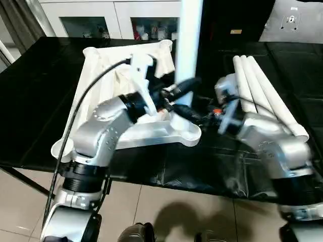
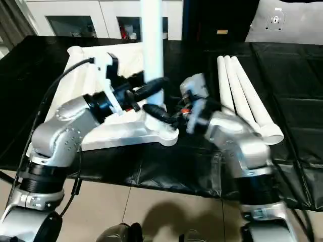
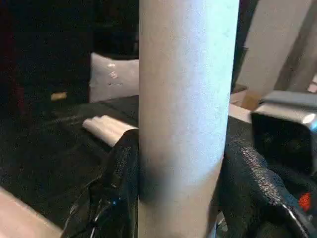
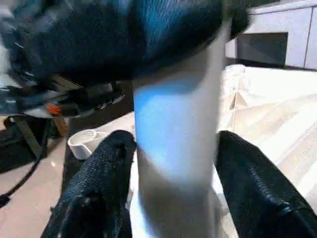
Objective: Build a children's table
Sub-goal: Pick table leg
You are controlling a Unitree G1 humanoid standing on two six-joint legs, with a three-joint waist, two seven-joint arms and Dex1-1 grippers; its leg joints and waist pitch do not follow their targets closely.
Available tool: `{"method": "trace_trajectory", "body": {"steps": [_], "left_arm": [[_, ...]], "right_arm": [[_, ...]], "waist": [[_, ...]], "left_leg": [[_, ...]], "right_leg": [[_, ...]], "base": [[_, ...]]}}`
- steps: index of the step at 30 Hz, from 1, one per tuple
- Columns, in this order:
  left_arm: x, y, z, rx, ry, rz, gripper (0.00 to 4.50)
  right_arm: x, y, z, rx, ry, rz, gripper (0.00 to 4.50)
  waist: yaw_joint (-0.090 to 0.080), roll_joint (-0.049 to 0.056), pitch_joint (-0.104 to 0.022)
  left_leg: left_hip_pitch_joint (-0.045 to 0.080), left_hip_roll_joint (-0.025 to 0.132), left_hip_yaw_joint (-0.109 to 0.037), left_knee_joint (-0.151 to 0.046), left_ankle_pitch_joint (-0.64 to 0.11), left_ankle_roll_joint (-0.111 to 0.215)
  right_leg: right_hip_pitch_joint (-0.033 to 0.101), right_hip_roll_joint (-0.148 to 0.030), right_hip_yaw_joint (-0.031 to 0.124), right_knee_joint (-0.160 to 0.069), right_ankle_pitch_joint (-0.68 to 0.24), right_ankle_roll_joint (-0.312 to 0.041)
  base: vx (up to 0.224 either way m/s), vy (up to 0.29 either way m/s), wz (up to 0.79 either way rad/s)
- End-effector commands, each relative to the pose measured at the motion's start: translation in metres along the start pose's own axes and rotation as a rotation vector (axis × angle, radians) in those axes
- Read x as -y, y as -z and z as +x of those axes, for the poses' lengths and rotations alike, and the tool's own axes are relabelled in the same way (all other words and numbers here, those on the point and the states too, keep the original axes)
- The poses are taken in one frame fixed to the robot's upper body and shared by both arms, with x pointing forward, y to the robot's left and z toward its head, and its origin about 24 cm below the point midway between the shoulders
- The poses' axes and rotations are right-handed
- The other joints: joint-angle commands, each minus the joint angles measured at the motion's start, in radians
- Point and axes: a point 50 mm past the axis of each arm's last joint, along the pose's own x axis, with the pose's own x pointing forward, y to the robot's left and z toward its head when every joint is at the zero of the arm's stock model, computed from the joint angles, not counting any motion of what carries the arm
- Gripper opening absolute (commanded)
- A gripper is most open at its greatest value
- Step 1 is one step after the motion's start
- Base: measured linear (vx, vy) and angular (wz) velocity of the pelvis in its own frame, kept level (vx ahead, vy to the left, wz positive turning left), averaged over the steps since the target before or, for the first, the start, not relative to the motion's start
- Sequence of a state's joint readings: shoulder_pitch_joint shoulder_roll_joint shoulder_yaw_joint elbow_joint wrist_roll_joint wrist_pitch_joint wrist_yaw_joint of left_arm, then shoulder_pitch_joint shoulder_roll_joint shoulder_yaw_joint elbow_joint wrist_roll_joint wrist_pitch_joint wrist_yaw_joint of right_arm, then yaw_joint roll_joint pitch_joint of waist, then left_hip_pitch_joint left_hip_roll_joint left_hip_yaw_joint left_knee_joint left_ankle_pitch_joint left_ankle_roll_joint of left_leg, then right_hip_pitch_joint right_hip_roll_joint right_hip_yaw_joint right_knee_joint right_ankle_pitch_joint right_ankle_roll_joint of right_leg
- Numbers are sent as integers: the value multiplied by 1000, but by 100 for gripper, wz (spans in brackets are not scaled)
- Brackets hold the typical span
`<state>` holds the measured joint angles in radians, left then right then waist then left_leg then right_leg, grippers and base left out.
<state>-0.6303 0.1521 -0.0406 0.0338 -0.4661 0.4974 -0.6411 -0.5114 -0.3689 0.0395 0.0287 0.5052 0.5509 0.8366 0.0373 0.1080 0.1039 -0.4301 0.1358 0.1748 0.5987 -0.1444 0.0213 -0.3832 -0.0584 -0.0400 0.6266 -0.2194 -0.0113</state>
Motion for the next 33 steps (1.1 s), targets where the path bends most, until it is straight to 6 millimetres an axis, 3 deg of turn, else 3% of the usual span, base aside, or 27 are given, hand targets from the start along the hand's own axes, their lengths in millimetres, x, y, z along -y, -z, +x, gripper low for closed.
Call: {"method": "trace_trajectory", "body": {"steps": [1, 6, 20, 26, 28, 31, 32, 33], "left_arm": [[-2, -7, -2, 10, 7, 5, 191], [1, -10, -1, 6, 38, 48, 191], [18, -8, 8, -3, 118, 105, 191], [23, -8, 9, -12, 149, 124, 191], [24, -9, 9, -10, 155, 124, 191], [25, -9, 9, -9, 162, 124, 191], [25, -9, 10, -9, 163, 125, 191], [25, -8, 10, -9, 163, 126, 191]], "right_arm": [[-4, -9, -1, 7, -49, -4, 315], [-2, -10, -2, -28, -45, 2, 357], [-2, -4, 13, -78, -10, 18, 357], [0, -4, 15, -88, 2, 13, 369], [0, -4, 16, -83, 5, 14, 334], [1, -5, 16, -79, 7, 13, 330], [1, -5, 17, -78, 7, 12, 299], [1, -5, 17, -78, 8, 11, 299]], "waist": [[2, -17, -83], [3, -17, -82], [4, -17, -83], [5, -19, -87], [5, -22, -89], [5, -20, -88], [6, -19, -90], [6, -19, -90]], "left_leg": [[39, 84, -39, -57, -169, 89], [40, 86, -39, -58, -169, 93], [40, 87, -39, -58, -178, 71], [40, 88, -39, -57, -160, 78], [39, 86, -37, -54, -150, 83], [38, 86, -36, -53, -151, 89], [40, 87, -37, -53, -152, 85], [40, 87, -37, -53, -153, 84]], "right_leg": [[39, -91, 41, -75, -74, -247], [37, -91, 40, -75, -86, -251], [37, -93, 42, -74, -92, -252], [38, -92, 41, -70, -67, -253], [40, -93, 41, -69, -57, -257], [39, -93, 41, -71, -68, -256], [39, -92, 41, -70, -74, -254], [38, -91, 41, -70, -74, -254]], "base": [[0, 0, 0], [0, 0, 0], [0, 0, 0], [0, 0, 0], [0, 0, 0], [0, 0, 0], [0, 0, 0], [0, 0, 0]]}}
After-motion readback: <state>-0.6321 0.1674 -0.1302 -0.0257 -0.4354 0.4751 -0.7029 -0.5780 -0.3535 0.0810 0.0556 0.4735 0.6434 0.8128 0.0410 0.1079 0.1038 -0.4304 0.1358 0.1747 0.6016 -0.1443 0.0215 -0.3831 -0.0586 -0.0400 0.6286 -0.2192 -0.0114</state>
